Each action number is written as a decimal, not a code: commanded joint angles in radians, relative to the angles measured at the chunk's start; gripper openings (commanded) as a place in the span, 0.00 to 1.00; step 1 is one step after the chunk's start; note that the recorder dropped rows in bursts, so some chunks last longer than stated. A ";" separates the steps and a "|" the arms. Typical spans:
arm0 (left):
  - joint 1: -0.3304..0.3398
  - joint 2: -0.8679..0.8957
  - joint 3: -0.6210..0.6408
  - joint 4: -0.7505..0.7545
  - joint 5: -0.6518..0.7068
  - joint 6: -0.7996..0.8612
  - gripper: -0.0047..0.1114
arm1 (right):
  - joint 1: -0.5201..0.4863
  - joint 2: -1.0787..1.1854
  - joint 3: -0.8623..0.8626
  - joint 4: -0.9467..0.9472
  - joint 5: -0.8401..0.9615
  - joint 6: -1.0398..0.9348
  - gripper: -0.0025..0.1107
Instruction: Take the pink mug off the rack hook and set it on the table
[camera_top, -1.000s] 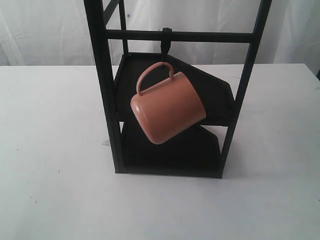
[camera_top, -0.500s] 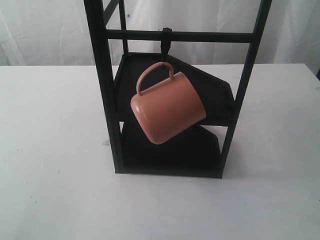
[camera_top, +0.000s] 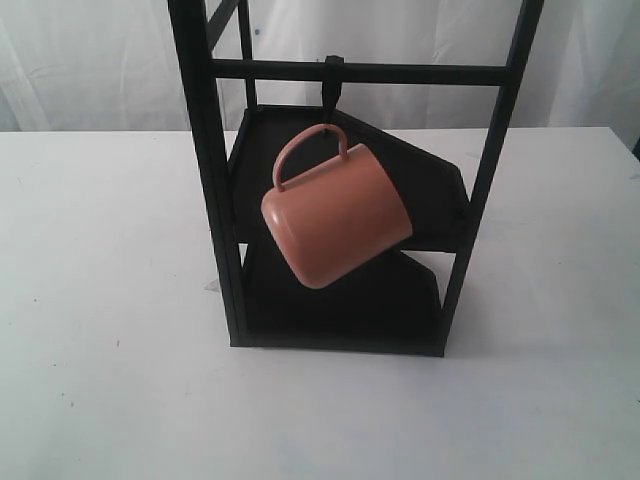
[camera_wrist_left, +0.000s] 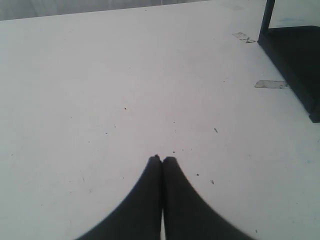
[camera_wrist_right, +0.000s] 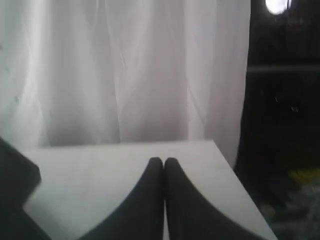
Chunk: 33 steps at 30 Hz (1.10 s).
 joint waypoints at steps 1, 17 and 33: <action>-0.008 -0.004 0.001 -0.007 -0.001 0.001 0.04 | -0.002 0.151 -0.017 0.035 0.057 -0.061 0.02; -0.008 -0.004 0.001 -0.007 -0.001 0.001 0.04 | 0.042 0.742 -0.318 1.060 0.759 -1.011 0.02; -0.008 -0.004 0.001 -0.007 -0.001 0.001 0.04 | 0.261 0.846 -0.326 1.393 0.900 -1.424 0.02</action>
